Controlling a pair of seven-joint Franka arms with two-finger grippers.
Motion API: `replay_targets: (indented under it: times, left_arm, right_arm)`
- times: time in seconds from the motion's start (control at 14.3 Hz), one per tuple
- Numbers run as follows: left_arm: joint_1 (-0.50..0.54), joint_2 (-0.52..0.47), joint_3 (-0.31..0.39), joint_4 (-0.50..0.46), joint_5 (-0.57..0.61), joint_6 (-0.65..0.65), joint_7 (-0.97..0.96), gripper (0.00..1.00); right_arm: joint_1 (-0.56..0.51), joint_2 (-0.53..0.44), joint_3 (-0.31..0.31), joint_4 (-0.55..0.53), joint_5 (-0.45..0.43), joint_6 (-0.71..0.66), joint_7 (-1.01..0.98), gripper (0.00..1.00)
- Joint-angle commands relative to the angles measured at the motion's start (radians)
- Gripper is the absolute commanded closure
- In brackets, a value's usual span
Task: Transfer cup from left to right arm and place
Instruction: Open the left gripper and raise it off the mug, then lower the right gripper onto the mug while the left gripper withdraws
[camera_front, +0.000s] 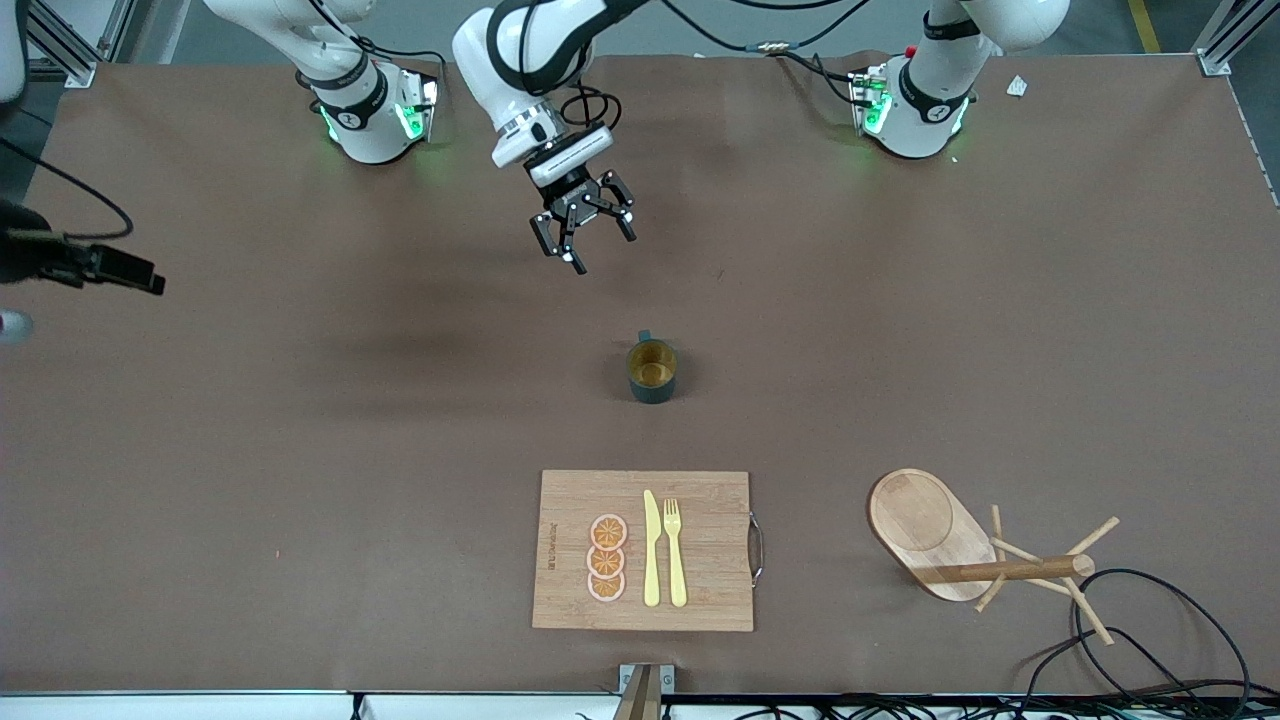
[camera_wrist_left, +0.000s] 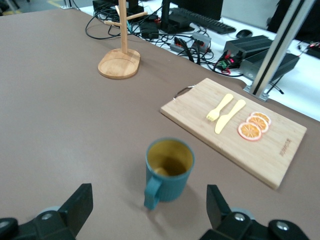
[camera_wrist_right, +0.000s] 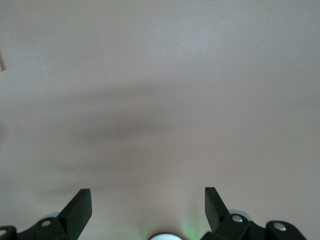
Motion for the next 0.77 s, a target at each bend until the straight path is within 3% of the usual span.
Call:
replay_targets:
  times: [0.0, 0.21, 0.35, 0.49, 0.7]
  left_arm:
    - [0.094, -0.109, -0.007, -0.028, -0.079, 0.001, 0.151, 0.0]
    - [0.197, -0.17, -0.007, -0.027, -0.11, 0.004, 0.393, 0.0]
    - [0.27, -0.193, -0.011, -0.025, -0.118, 0.019, 0.498, 0.0]
    - [0.352, -0.224, -0.011, -0.024, -0.173, 0.05, 0.62, 0.0]
    - [0.482, -0.271, -0.011, -0.024, -0.283, 0.128, 0.798, 0.0]
  right_arm:
    - [0.0, 0.019, 0.013, -0.003, 0.023, 0.04, -0.023, 0.0]
    - [0.023, 0.045, 0.015, -0.067, 0.135, 0.132, -0.015, 0.0]
    - [0.087, 0.045, 0.015, -0.15, 0.141, 0.223, 0.021, 0.0]
    - [0.174, 0.045, 0.015, -0.197, 0.143, 0.284, 0.179, 0.0]
    - [0.315, 0.079, 0.015, -0.211, 0.143, 0.35, 0.34, 0.0]
